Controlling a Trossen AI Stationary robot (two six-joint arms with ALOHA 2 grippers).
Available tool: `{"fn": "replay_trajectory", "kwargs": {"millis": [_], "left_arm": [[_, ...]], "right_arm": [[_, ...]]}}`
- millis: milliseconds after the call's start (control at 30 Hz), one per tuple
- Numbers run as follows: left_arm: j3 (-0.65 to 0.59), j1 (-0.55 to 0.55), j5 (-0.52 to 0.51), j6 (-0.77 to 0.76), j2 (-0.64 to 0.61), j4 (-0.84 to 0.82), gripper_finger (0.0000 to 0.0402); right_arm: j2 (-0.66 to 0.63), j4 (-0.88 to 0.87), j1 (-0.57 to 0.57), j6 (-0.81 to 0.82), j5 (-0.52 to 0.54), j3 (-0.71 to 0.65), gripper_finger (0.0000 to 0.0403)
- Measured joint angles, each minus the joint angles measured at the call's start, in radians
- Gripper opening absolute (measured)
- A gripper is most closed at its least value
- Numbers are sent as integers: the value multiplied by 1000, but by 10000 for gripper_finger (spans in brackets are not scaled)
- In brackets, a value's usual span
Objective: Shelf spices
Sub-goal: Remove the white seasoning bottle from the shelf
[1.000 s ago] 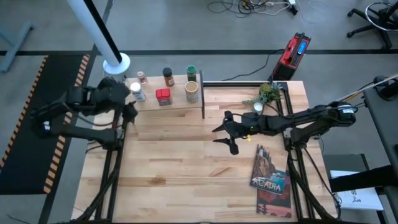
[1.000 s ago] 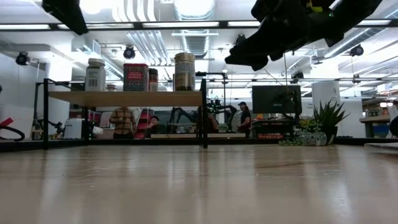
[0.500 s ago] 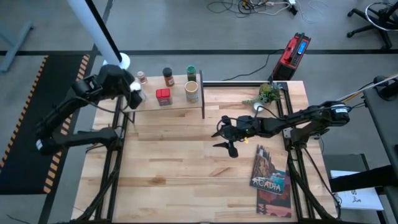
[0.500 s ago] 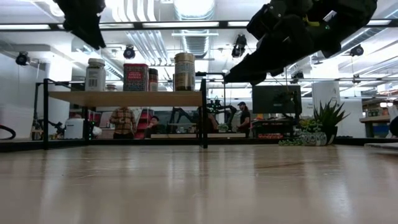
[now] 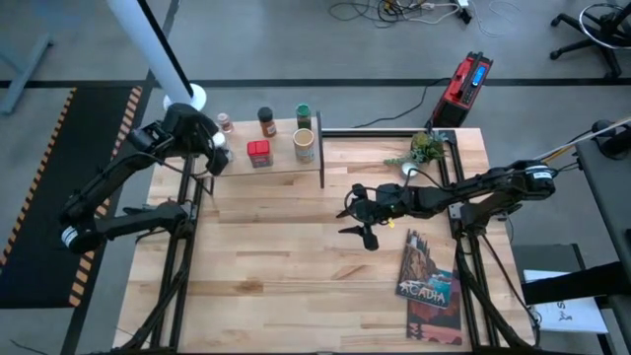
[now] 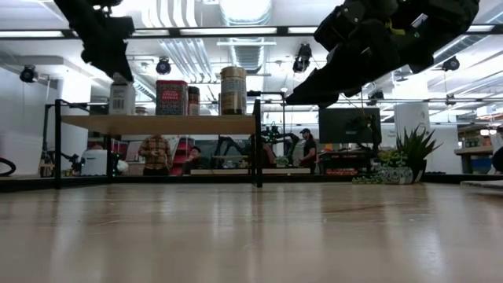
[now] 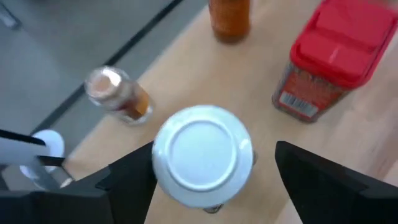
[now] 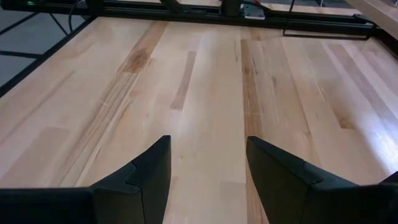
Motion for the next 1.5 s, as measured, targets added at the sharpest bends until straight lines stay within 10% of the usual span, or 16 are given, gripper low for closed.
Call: {"fn": "replay_trajectory", "kwargs": {"millis": [1500], "left_arm": [[-30, -1, 17, -14, -4, -14, 241]], "right_arm": [[0, 7, 0, 21, 0, -7, 186]]}}
